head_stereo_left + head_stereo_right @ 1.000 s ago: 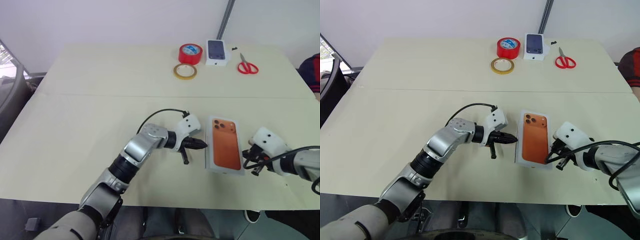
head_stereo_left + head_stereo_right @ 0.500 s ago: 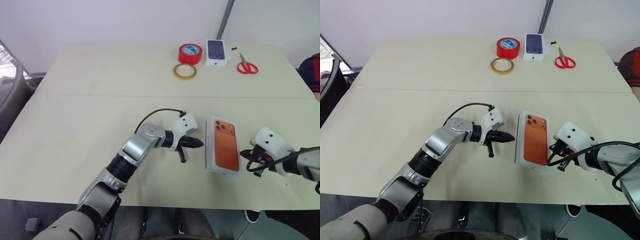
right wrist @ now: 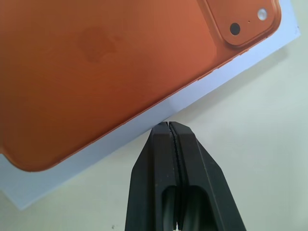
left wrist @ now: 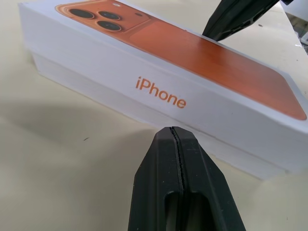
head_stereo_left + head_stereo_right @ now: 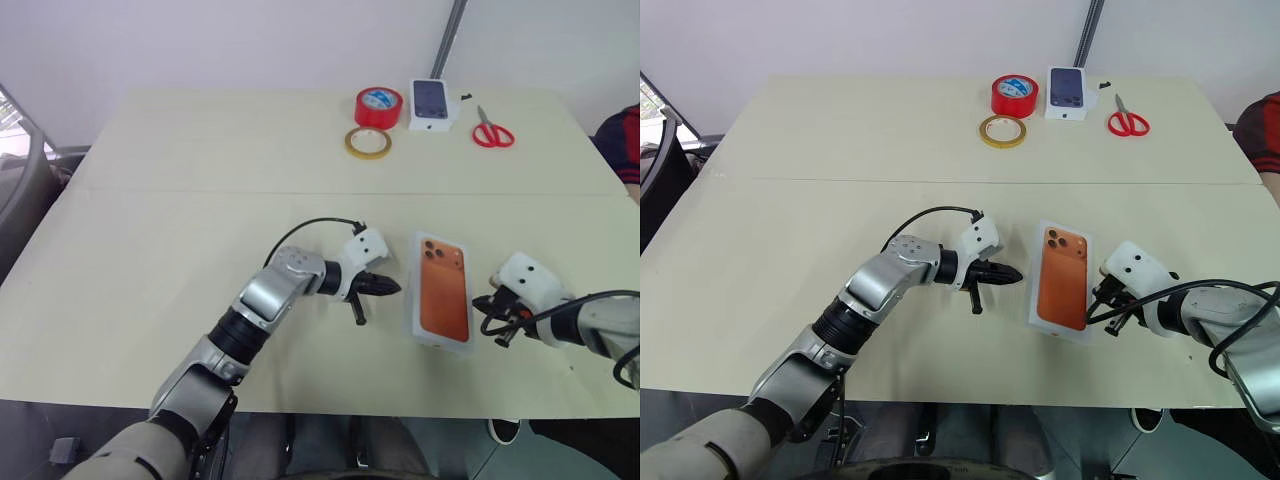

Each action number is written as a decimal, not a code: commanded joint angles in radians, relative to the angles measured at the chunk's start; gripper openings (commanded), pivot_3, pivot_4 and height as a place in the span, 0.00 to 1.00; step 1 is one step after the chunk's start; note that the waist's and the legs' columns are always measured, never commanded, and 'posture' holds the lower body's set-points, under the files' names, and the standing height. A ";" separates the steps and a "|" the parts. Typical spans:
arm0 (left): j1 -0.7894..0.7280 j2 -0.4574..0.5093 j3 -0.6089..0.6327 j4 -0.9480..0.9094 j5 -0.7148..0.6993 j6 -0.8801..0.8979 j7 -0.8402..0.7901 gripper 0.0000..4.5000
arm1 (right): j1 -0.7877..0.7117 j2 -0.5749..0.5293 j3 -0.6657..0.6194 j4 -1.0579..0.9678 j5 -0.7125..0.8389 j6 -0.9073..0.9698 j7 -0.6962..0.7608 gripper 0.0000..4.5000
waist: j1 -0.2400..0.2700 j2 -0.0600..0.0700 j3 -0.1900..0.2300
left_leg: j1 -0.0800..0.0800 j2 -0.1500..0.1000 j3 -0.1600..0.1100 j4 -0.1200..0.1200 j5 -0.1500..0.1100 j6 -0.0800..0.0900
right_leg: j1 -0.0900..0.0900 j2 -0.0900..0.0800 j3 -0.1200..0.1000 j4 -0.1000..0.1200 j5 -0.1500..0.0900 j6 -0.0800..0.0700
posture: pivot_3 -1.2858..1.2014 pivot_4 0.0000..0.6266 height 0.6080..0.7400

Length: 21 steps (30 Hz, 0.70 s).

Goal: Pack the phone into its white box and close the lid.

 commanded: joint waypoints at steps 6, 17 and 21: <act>-0.002 -0.004 -0.004 -0.021 0.000 -0.018 -0.003 0.00 | -0.005 0.003 -0.040 -0.047 0.022 -0.005 0.003 0.00 | 0.000 0.000 0.000 | 0.000 0.000 0.000 0.000 0.000 0.000 | 0.000 0.000 0.000 0.000 0.000 0.000 | 0.52 0.24 1.00; -0.001 -0.006 -0.005 -0.018 0.003 -0.019 0.001 0.00 | 0.007 0.002 -0.055 -0.049 0.032 0.002 0.003 0.00 | 0.001 0.000 0.000 | 0.000 0.000 0.000 0.000 0.000 0.000 | 0.000 0.000 0.000 0.000 0.000 0.000 | 0.52 0.24 1.00; -0.005 -0.002 0.007 -0.034 -0.012 -0.007 -0.007 0.00 | 0.015 0.012 -0.024 -0.022 0.011 -0.007 -0.022 0.00 | 0.001 0.000 0.000 | 0.000 0.000 0.000 0.000 0.000 0.000 | 0.000 0.000 0.000 0.000 0.000 0.000 | 0.52 0.24 1.00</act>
